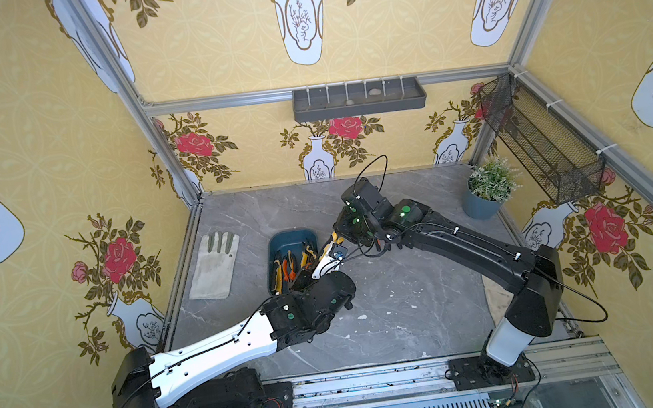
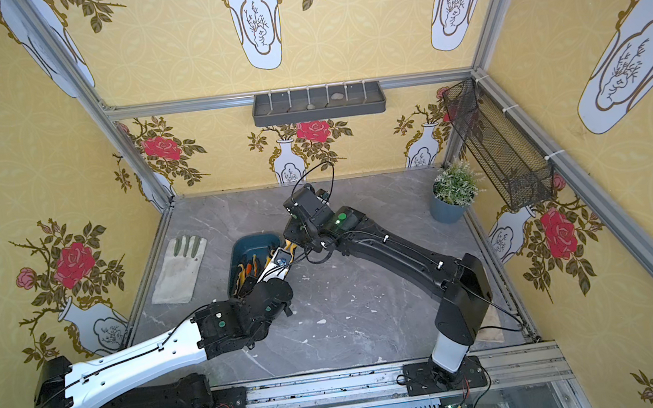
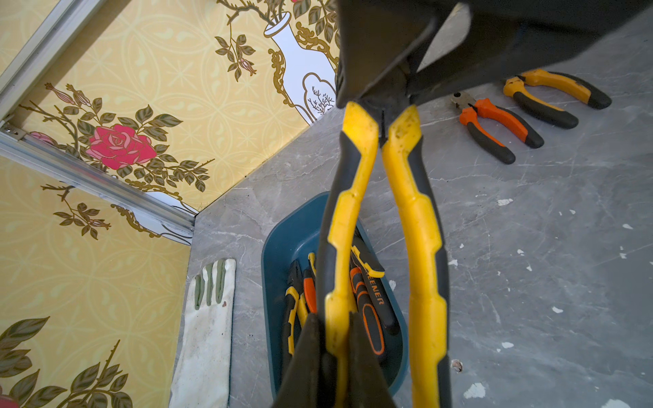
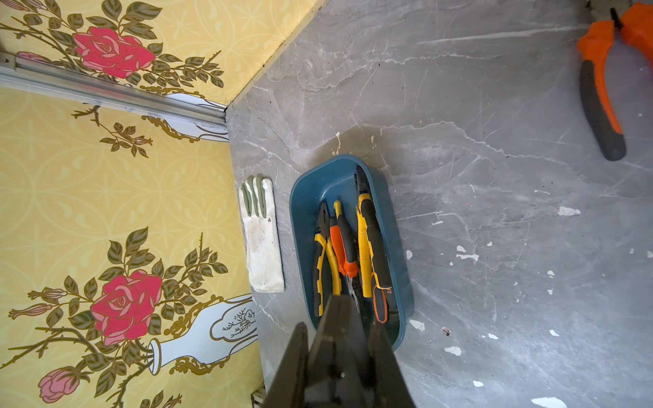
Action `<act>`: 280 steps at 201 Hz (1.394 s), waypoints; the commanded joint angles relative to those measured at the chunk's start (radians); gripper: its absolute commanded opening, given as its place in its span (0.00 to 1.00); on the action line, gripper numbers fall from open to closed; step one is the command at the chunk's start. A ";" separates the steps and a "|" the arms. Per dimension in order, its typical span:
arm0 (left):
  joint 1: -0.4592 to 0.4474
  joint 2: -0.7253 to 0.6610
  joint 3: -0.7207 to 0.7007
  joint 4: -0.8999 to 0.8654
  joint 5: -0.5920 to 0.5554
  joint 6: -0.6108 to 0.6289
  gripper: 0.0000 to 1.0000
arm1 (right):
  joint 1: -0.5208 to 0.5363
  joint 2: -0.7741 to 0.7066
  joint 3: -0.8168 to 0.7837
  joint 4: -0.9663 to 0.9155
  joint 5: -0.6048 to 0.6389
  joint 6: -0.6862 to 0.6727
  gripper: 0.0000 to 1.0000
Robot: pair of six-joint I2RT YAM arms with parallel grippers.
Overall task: Take the pliers out of the storage box
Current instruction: Place the pliers at the center of the board.
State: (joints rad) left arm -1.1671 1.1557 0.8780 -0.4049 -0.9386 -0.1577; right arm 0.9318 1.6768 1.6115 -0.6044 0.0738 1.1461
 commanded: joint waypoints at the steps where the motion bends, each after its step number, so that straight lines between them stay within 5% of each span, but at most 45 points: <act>1: -0.001 -0.002 0.009 0.059 -0.015 -0.034 0.00 | -0.001 -0.006 0.010 -0.014 0.040 -0.050 0.00; 4: 0.000 -0.004 0.010 0.057 -0.011 -0.039 0.02 | -0.001 -0.005 0.011 -0.015 0.044 -0.056 0.00; 11: 0.000 -0.012 0.012 0.053 0.004 -0.049 0.34 | -0.002 -0.004 0.016 -0.015 0.049 -0.074 0.00; 19: 0.000 -0.028 0.008 0.058 0.037 -0.054 0.56 | -0.009 0.001 0.022 -0.015 0.052 -0.106 0.00; 43: 0.028 -0.090 -0.009 0.082 0.172 -0.063 0.82 | -0.052 0.020 0.052 -0.029 0.046 -0.238 0.00; 72: 0.143 -0.143 -0.009 0.026 0.371 -0.159 0.86 | -0.129 0.036 0.056 -0.027 0.027 -0.437 0.00; 107: 0.290 -0.165 -0.018 -0.026 0.564 -0.252 0.91 | -0.236 0.085 0.046 0.001 -0.147 -0.648 0.00; 143: 0.405 -0.165 -0.048 -0.028 0.680 -0.307 0.94 | -0.286 0.237 0.162 -0.078 -0.095 -0.732 0.00; 280: 0.514 -0.200 -0.150 0.007 0.763 -0.344 0.95 | -0.395 0.757 0.695 -0.206 -0.155 -0.705 0.02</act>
State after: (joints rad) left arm -0.6575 0.9630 0.7403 -0.4152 -0.1978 -0.4980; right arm 0.5415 2.4115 2.2711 -0.7986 -0.0666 0.4240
